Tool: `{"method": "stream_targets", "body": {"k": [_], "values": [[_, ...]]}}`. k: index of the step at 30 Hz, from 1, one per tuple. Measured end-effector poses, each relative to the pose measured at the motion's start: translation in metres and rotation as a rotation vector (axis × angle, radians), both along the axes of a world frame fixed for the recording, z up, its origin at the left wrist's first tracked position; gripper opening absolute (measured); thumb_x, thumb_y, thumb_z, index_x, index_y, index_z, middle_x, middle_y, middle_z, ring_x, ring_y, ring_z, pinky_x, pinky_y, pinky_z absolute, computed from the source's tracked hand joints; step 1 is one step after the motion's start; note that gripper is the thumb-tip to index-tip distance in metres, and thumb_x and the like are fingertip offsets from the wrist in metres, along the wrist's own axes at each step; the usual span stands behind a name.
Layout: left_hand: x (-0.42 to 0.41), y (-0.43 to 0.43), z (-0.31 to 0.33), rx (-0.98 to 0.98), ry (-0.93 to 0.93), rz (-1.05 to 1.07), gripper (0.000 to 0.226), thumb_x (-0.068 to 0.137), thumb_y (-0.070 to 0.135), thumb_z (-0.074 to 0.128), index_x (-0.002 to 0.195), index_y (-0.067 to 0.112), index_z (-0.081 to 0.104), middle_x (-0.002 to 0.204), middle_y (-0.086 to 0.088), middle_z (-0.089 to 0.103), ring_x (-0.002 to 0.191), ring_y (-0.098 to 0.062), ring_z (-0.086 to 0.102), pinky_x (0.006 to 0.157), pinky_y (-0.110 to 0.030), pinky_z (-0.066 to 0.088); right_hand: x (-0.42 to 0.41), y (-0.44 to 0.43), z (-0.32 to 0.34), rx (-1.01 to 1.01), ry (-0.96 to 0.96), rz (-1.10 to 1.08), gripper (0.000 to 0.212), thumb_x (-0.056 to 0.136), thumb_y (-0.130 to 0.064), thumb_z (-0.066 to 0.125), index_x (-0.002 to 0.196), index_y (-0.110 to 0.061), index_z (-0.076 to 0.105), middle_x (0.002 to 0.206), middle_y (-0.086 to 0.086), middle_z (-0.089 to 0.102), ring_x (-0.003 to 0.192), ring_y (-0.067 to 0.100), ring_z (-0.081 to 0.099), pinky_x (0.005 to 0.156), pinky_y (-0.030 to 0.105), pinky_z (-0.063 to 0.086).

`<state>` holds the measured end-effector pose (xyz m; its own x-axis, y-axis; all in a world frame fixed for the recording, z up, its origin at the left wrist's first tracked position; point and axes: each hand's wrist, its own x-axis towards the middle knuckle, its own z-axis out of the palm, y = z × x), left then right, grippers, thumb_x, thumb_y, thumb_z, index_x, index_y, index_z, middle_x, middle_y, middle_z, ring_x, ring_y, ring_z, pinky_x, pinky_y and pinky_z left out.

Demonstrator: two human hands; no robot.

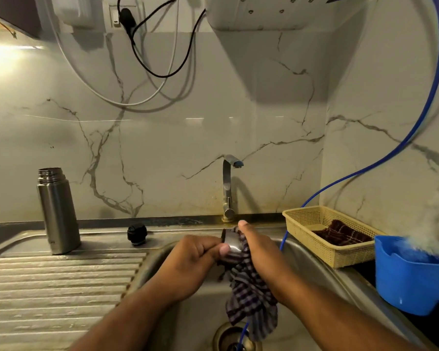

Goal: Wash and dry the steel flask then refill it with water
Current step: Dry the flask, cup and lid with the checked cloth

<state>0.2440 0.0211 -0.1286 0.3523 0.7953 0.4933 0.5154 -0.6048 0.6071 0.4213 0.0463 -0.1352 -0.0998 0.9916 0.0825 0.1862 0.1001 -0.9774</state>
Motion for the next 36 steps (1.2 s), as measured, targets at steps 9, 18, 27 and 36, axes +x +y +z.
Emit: {"method": "stream_targets", "body": {"k": [9,18,27,36], "values": [[0.020,-0.008,0.006,-0.536,-1.029,-0.251,0.033,0.097,0.026,0.052,0.095,0.006,0.077,0.099,-0.018,0.074,0.089,-0.023,0.072,0.085,-0.037,0.059,0.006,0.002,0.000,1.039,-0.586,-0.041,0.052,0.097,-0.064,0.044,0.140,-0.034,0.048,0.122,-0.012,0.052,0.101,0.002,0.056,0.079,0.016,0.051],[0.010,-0.006,0.007,0.230,0.165,0.106,0.021,0.103,0.042,0.042,0.096,0.035,0.061,0.089,0.026,0.059,0.096,0.008,0.056,0.079,-0.004,0.038,-0.001,-0.014,0.015,-0.327,0.500,0.124,0.048,0.095,-0.053,0.057,0.098,-0.010,0.078,0.091,0.015,0.077,0.078,0.028,0.073,0.081,0.038,0.056],[0.016,0.003,-0.009,-0.129,-0.340,-0.023,0.035,0.100,0.050,0.044,0.112,0.027,0.067,0.127,0.002,0.056,0.117,-0.001,0.057,0.093,-0.021,0.053,-0.010,-0.011,0.014,0.054,0.253,-0.069,0.056,0.098,-0.065,0.041,0.105,-0.023,0.076,0.092,0.002,0.079,0.088,0.017,0.076,0.088,0.041,0.060],[0.017,0.005,-0.013,-0.406,-0.631,-0.041,0.052,0.086,0.043,0.068,0.130,0.030,0.043,0.111,-0.007,0.075,0.104,-0.018,0.073,0.087,-0.031,0.059,-0.009,-0.011,0.004,0.114,0.079,-0.012,0.060,0.084,-0.078,0.047,0.117,-0.031,0.065,0.106,-0.008,0.074,0.101,0.008,0.070,0.096,0.041,0.056]]}}
